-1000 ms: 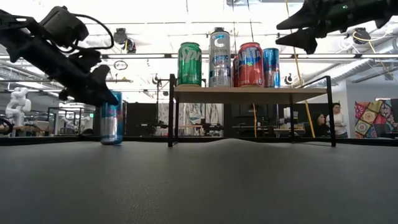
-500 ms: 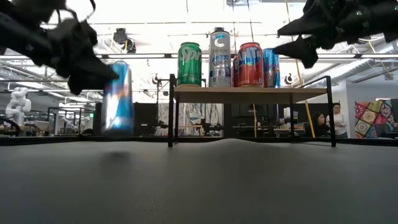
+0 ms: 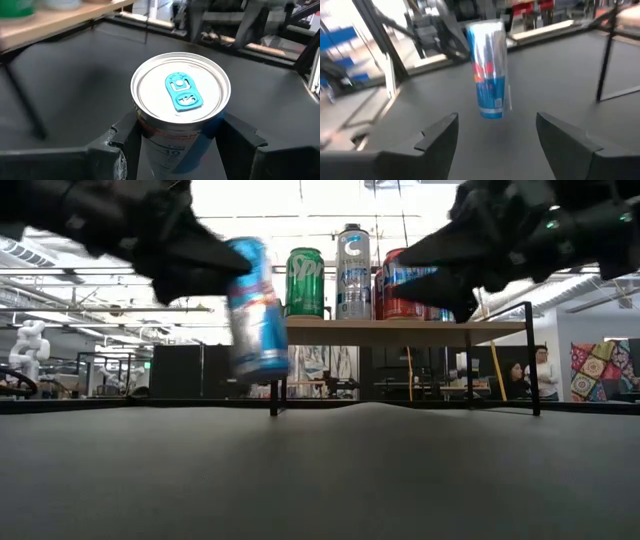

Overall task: Place canned beverage on shelf
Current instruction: Put the blue soda can on the shelf

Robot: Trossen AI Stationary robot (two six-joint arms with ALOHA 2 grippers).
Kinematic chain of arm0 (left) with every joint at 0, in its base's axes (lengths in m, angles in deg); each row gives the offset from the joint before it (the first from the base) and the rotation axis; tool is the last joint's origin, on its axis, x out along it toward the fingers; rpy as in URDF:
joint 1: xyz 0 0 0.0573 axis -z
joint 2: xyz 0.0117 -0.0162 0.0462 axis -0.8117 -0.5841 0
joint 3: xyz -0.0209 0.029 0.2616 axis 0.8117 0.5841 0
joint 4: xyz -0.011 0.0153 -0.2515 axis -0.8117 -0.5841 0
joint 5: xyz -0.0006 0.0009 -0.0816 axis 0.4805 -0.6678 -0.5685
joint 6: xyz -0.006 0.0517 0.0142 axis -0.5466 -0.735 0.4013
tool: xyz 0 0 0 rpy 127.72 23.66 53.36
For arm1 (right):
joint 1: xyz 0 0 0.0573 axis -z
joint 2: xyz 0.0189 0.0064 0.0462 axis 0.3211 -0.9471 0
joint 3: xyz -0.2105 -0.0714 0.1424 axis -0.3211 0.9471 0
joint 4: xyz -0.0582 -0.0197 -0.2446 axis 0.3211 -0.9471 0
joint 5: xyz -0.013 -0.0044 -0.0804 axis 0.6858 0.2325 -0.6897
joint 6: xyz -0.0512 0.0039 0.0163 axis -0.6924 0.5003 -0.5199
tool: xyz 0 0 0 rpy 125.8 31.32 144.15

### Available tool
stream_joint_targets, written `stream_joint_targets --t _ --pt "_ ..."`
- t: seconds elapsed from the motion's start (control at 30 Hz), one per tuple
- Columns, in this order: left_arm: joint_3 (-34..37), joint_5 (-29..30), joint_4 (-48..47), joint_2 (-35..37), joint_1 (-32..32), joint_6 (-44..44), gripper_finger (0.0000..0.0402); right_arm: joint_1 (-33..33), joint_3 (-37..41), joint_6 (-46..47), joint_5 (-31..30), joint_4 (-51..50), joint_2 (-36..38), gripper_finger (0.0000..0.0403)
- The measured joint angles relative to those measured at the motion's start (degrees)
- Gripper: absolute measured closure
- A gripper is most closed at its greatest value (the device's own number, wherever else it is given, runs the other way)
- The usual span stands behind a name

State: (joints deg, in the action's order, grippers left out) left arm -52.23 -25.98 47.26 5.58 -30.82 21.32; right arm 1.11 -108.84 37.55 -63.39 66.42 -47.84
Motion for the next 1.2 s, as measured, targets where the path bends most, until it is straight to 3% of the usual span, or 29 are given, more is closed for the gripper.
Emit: stream_joint_targets --t 0.2,0.4,1.0,1.2 --pt "-10.0 0.1 0.9 -10.5 -0.2 -5.0 0.0207 -0.3 -8.7 -2.0 -0.1 0.1 -12.1 0.0115" --pt "-14.0 0.1 0.6 -15.1 -0.7 -6.0 0.0207 -0.3 -12.9 -3.2 1.5 0.1 -15.3 0.0095" --pt "-16.4 -4.8 5.1 -17.4 -1.7 -7.9 0.0207 0.2 -16.9 -2.9 -0.9 -0.6 -19.6 0.0095" --pt "-16.4 -4.8 5.1 -17.4 -1.7 -7.8 0.0207 0.3 -16.9 -3.3 -0.2 0.6 -19.6 0.0136"
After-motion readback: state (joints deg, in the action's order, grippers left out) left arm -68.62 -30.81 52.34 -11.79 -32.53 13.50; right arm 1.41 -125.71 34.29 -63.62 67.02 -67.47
